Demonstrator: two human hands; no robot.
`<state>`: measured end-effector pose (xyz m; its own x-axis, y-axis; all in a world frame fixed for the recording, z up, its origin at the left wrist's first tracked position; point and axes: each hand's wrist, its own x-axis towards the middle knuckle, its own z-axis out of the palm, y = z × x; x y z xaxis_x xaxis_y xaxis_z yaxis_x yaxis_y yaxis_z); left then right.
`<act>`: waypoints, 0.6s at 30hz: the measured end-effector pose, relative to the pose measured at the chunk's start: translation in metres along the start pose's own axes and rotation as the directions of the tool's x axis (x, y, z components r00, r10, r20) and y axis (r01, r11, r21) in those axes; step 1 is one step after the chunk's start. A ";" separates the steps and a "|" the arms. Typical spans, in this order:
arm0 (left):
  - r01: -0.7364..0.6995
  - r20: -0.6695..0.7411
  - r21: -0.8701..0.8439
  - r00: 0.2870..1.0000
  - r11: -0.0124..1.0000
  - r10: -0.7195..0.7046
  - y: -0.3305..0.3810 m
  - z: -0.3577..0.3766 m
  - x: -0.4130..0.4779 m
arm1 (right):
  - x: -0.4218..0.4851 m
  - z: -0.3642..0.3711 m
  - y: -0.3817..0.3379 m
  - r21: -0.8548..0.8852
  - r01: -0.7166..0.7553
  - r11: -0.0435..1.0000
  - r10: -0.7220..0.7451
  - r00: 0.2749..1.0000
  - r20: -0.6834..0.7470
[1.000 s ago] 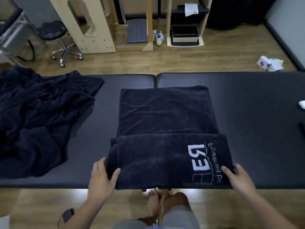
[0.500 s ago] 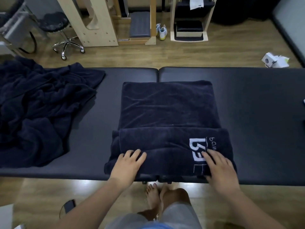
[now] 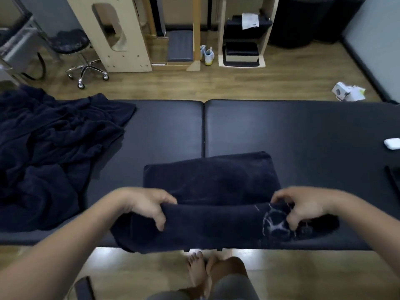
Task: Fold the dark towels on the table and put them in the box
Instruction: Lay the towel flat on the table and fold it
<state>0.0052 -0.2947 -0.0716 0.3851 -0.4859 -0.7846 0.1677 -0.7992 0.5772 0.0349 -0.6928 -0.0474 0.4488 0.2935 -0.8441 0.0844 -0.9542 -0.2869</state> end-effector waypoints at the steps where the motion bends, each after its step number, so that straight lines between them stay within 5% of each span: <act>1: 0.007 -0.061 -0.029 0.998 1.000 -0.009 -0.004 -0.011 0.003 | 0.009 -0.013 -0.001 0.006 0.016 1.000 -0.016 0.999 -0.052; 5: 0.039 -0.372 -0.179 0.922 0.983 -0.104 -0.033 -0.047 0.015 | 0.050 -0.043 0.007 0.116 0.050 0.992 -0.003 0.927 -0.376; 8: -0.050 -0.544 -0.484 0.799 0.874 -0.256 -0.067 -0.034 0.016 | 0.067 -0.026 0.027 0.300 0.026 0.954 0.109 0.898 -0.425; 12: -0.254 -0.487 -0.830 0.763 0.497 -0.424 -0.089 0.016 0.030 | 0.079 0.017 0.045 0.821 0.163 0.548 0.326 0.862 -0.388; 15: -0.422 -0.587 -0.806 0.664 0.415 -0.463 -0.071 0.022 0.029 | 0.080 0.016 0.046 0.898 0.224 0.379 0.338 0.870 -0.359; 18: -0.547 -0.640 -0.768 0.638 0.333 -0.429 -0.064 0.015 0.023 | 0.078 -0.007 0.039 0.910 0.311 0.275 0.253 0.890 -0.381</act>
<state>-0.0104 -0.2600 -0.1303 0.7542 0.2594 -0.6032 0.5425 0.2713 0.7950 0.0796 -0.7080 -0.1209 0.7592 -0.0019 -0.6508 -0.6464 -0.1188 -0.7537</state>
